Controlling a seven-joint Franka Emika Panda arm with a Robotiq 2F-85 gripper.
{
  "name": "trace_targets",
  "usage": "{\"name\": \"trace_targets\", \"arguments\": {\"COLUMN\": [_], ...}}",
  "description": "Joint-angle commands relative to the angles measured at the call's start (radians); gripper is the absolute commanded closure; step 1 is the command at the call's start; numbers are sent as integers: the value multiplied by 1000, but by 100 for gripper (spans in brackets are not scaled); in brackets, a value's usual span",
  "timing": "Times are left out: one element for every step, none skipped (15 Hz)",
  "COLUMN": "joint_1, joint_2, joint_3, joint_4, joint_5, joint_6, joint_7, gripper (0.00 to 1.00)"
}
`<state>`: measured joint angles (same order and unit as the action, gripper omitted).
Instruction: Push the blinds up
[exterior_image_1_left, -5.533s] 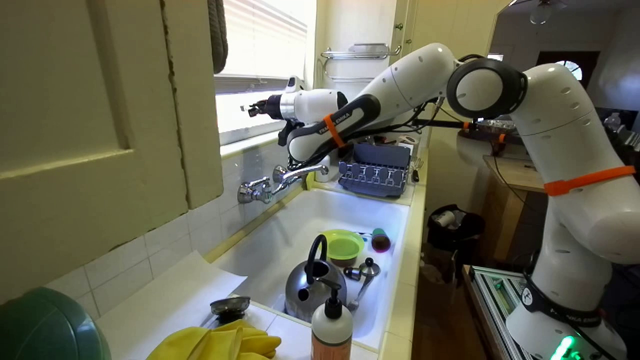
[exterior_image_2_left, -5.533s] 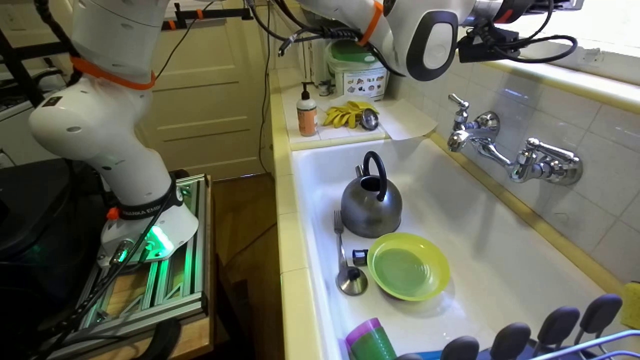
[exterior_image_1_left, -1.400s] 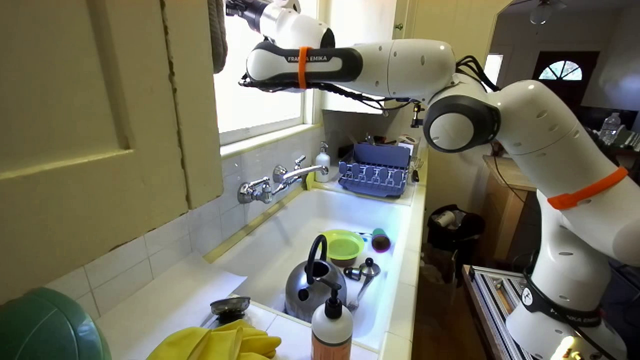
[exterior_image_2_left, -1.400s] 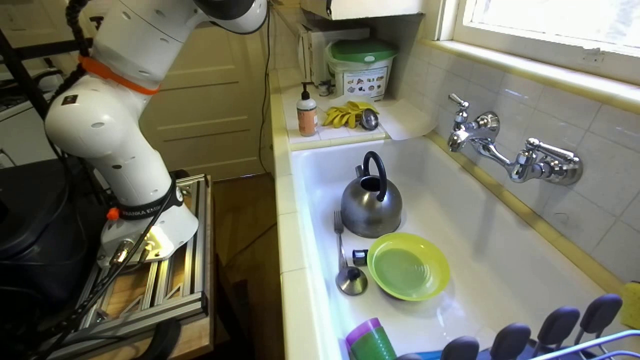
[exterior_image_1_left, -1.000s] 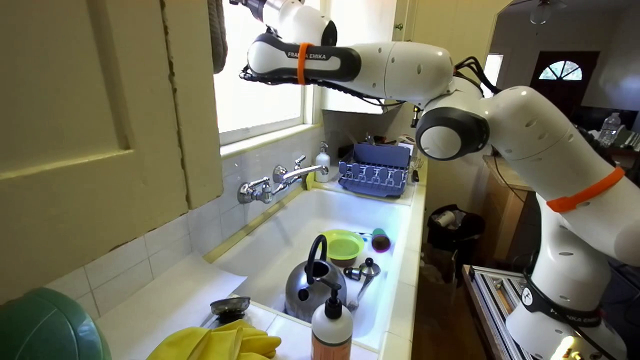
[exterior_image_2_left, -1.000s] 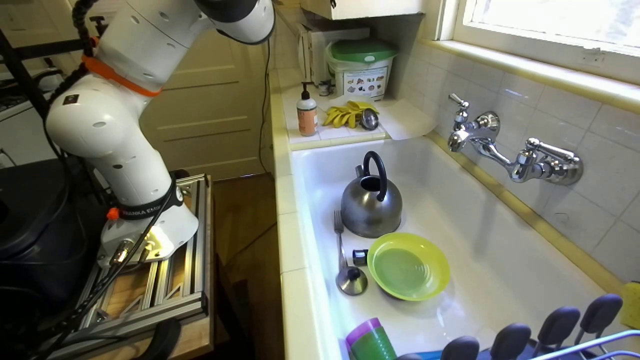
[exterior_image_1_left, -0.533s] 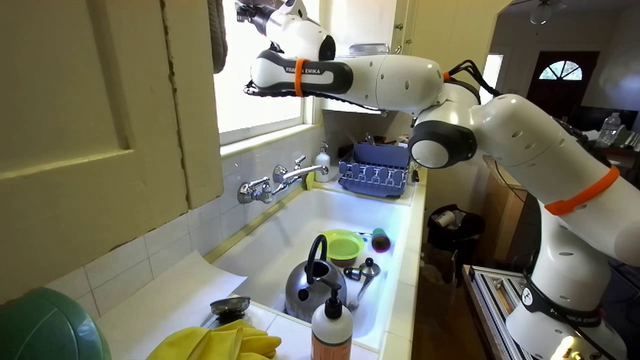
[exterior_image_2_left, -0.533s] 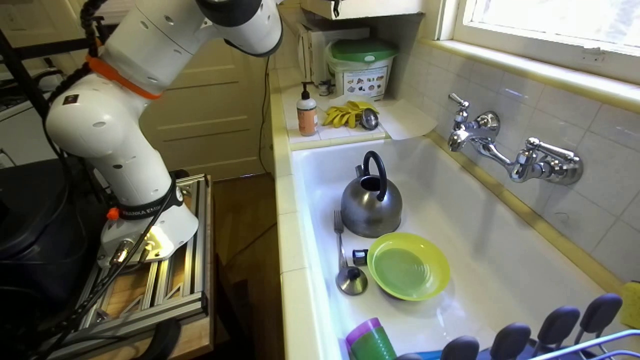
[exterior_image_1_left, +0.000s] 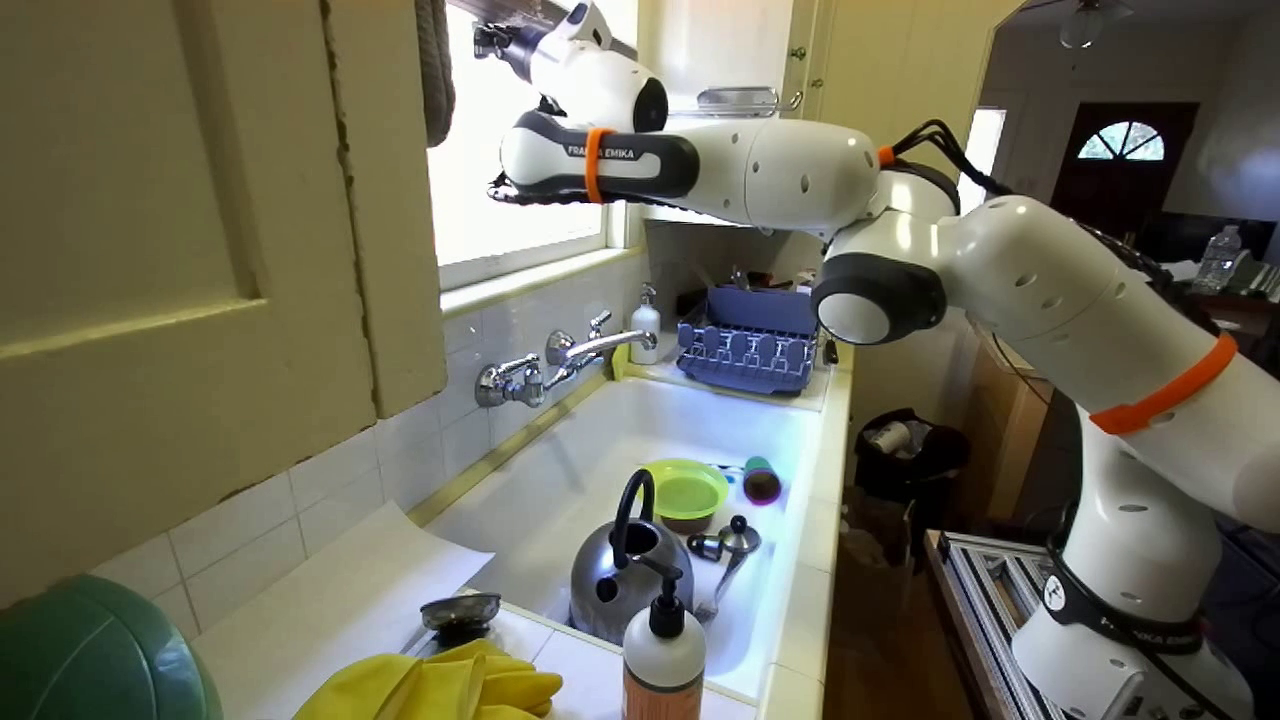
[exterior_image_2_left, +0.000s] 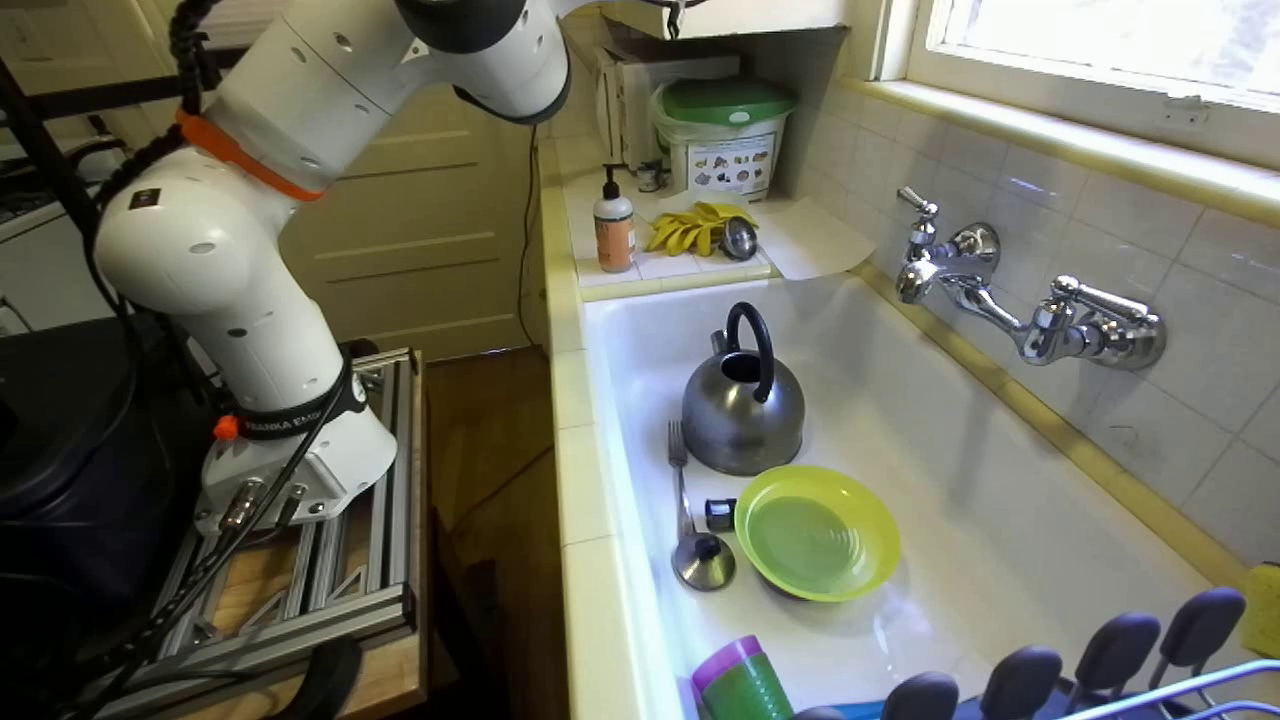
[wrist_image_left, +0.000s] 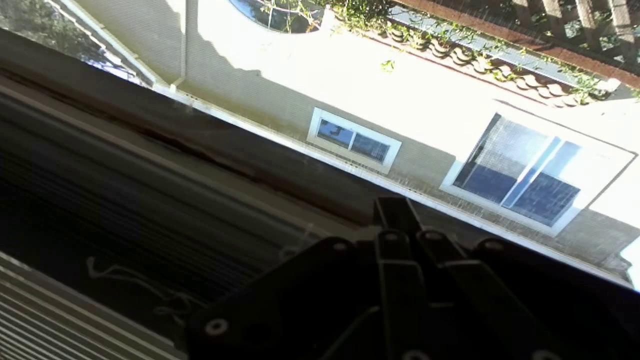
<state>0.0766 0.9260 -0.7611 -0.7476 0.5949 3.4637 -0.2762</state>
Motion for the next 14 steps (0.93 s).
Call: {"name": "trace_targets", "arguments": {"joint_1": [63,86,107,134,160,192,228,269,307,351,401,457,518,582], "joint_2": [-29,-42,-54,-70,-83,-102,-118,-135,-146,-160,-170,-180,-185,-190], "joint_3": [-48,-59,-73,-88,-107,-129,-158,-195,-226,-266,-309,-363,-425,-491], "joint_4": [-92,-131,-168,-213,-253,-302,-351,-401,-444,-491,-537,-585,-633,-682], "joint_5": [62,72,78,84,94,103,113,130,139,140,145,143,135,118], "joint_6": [-60,-78,-98,-118,-136,-156,-175,-216,-245,-283,-319,-361,-407,-454], "joint_7": [-23,-28,-31,-34,-29,-27,-22,-21,-19,-17,-9,3,19,39], "gripper": [100,100,100,100,100,100,100,100,100,100,100,97,86,71]}}
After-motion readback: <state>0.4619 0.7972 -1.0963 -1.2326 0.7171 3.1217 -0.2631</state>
